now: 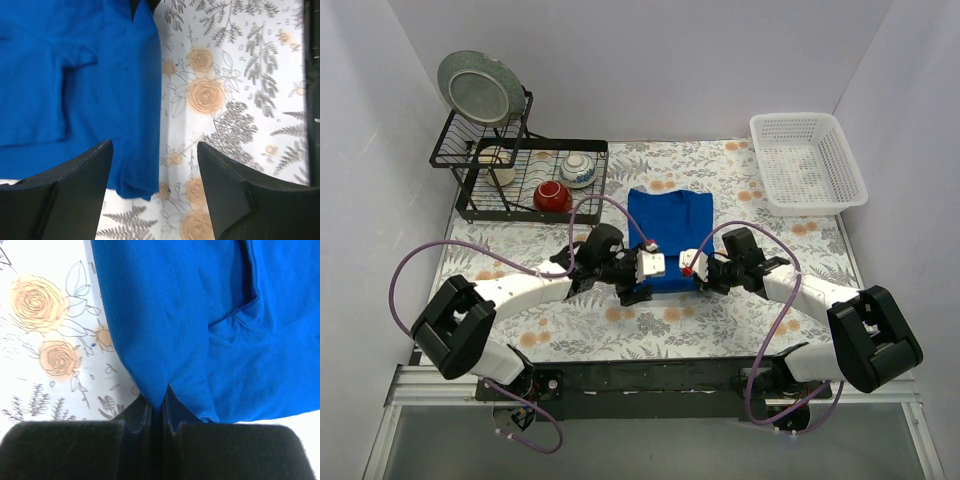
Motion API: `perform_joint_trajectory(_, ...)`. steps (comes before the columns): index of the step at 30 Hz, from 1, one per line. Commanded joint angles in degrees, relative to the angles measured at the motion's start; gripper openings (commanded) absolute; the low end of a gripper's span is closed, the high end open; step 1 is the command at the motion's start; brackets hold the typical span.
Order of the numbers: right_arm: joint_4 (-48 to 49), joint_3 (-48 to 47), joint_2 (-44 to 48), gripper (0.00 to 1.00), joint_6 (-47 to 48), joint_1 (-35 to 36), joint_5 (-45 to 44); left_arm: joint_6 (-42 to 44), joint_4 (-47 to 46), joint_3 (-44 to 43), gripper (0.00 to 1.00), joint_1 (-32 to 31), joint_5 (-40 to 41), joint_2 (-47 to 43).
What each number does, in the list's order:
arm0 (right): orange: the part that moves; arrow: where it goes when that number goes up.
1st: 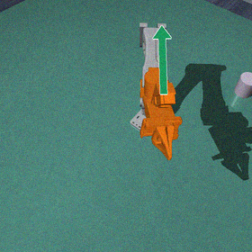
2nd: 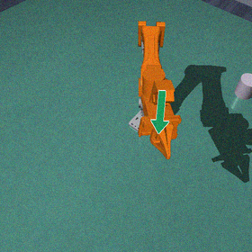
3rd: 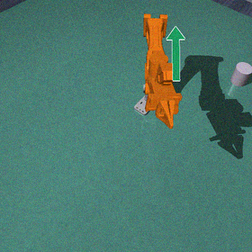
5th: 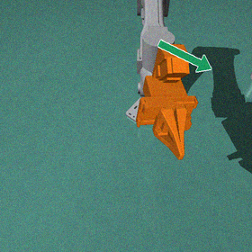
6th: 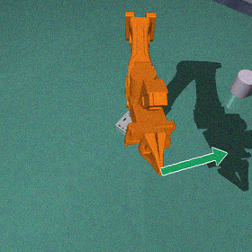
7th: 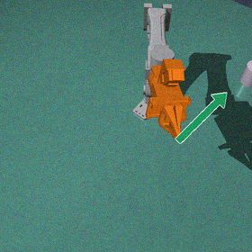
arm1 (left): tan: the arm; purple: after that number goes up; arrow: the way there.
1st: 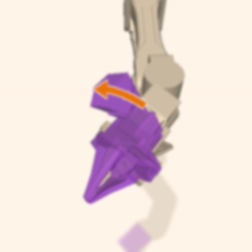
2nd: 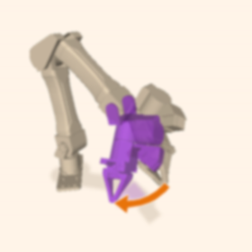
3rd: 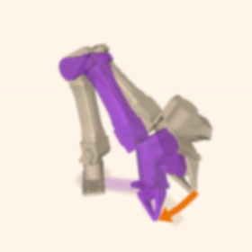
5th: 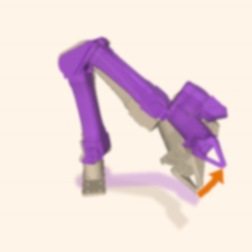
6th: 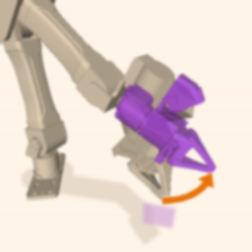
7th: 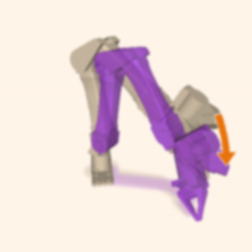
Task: Roll the t-shirts
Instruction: Roll the T-shirt to the center of the board.
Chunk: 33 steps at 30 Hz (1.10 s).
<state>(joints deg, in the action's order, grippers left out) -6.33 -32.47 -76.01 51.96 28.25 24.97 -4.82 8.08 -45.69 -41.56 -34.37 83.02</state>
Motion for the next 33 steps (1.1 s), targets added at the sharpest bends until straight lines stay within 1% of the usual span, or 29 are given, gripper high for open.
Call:
perform_joint_trajectory(1, -2.55, -0.84, 1.04, 0.01, -4.59, 0.05, 2.98, 3.85, -14.55, 7.27, 0.7, -4.66, 10.8, -2.95)
perform_joint_trajectory(2, -2.9, -0.84, 1.21, 0.01, -4.59, 0.05, 2.98, 5.94, -14.93, 7.81, 0.7, -5.19, 10.64, -2.69)
perform_joint_trajectory(5, -3.69, -0.75, 1.56, 0.01, -4.42, 0.05, 2.98, 7.1, -14.93, 8.69, 0.68, -6.34, 10.9, -0.85)
perform_joint_trajectory(7, -3.95, -0.75, 1.65, 0.01, -4.33, 0.05, 3.06, 8.15, -16.15, 9.56, 0.65, -6.51, 11.6, 0.38)
perform_joint_trajectory(8, -4.04, -0.84, 1.48, 0.01, -4.24, 0.05, 3.15, 8.42, -16.25, 9.48, 0.61, -6.6, 12.56, 1.69)
perform_joint_trajectory(9, -4.13, -0.84, 1.48, 0.01, -4.15, 0.05, 3.33, 7.9, -16.34, 9.22, 0.54, -6.69, 13.01, 2.4)
perform_joint_trajectory(12, -5.27, -0.93, 1.56, 0.01, -3.45, 0.05, 3.77, 6.06, -14.77, 6.5, 0.36, -6.52, 14.33, 5.04)
perform_joint_trajectory(13, -7.01, -1.37, 1.74, 0.01, -2.58, 0.05, 4.03, 5.18, -12.06, 5.36, 0.26, -6.17, 13.81, 5.48)
perform_joint_trajectory(14, -8.16, -1.8, 1.74, 0.01, -1.96, 0.05, 4.12, 3.17, -10.03, 2.57, 0.21, -5.55, 13.19, 5.92)
perform_joint_trajectory(15, -9.65, -2.42, 1.74, 0.01, -1.52, 0.05, 4.82, 2.54, -8.44, 0.88, 0.15, -4.94, 10.84, 6.36)
perform_joint_trajectory(16, -11.76, -3.99, 1.74, 0.01, -0.38, 0.05, 5.43, 1.75, -1.55, -0.7, 0.09, -4.41, 9.08, 6.45)
perform_joint_trajectory(17, -15.61, -5.05, 1.57, 0.01, -0.2, -0.04, 6.05, 1.57, 1.47, -3.93, 0.07, -3.19, 6.71, 6.45)
perform_joint_trajectory(18, -18.17, -5.93, 1.39, 0.01, -0.02, -0.21, 7.97, 1.31, 6.9, -5.18, 0.05, -2.48, 3.03, 6.28)
perform_joint_trajectory(19, -20.89, -6.98, 0.52, 0.01, 0.33, -0.82, 9.29, 1.04, 10.0, -6.59, 0.03, -1.78, 0.64, 6.36)
perform_joint_trajectory(20, -27.01, -9.43, -0.1, 0.01, 0.24, -1.26, 10.78, 1.21, 13.51, -8.17, 0.0, -0.9, -1.12, 6.62)
perform_joint_trajectory(21, -30.12, -10.41, -0.8, 0.01, 0.42, -1.79, 14.45, 0.95, 16.59, -11.4, 0.0, -0.46, -2.09, 7.23)
perform_joint_trajectory(22, -32.76, -11.38, -2.03, 0.01, 1.03, -2.84, 15.97, 1.21, 23.32, -13.0, 0.0, -0.02, -5.67, 8.46)
perform_joint_trajectory(24, -39.51, -12.62, -2.65, 0.01, 2.96, -3.38, 18.61, 2.45, 31.43, -16.69, 0.0, 0.95, -7.98, 9.96)
perform_joint_trajectory(25, -42.07, -12.79, -3.0, 0.01, 4.36, -3.73, 19.06, 2.71, 33.13, -17.32, 0.0, 1.48, -10.17, 10.57)
perform_joint_trajectory(29, -47.36, -14.11, -3.7, 0.01, 7.88, -5.57, 18.62, 2.88, 37.62, -19.43, 0.0, 2.8, -13.26, 11.54)
perform_joint_trajectory(31, -51.22, -15.51, -6.33, 0.01, 10.17, -6.88, 18.97, 4.11, 39.64, -21.27, 0.0, 2.8, -13.97, 12.77)
perform_joint_trajectory(33, -52.9, -16.83, -8.44, 0.01, 11.65, -8.9, 19.41, 4.47, 40.87, -22.85, 0.0, 2.98, -14.06, 15.75)
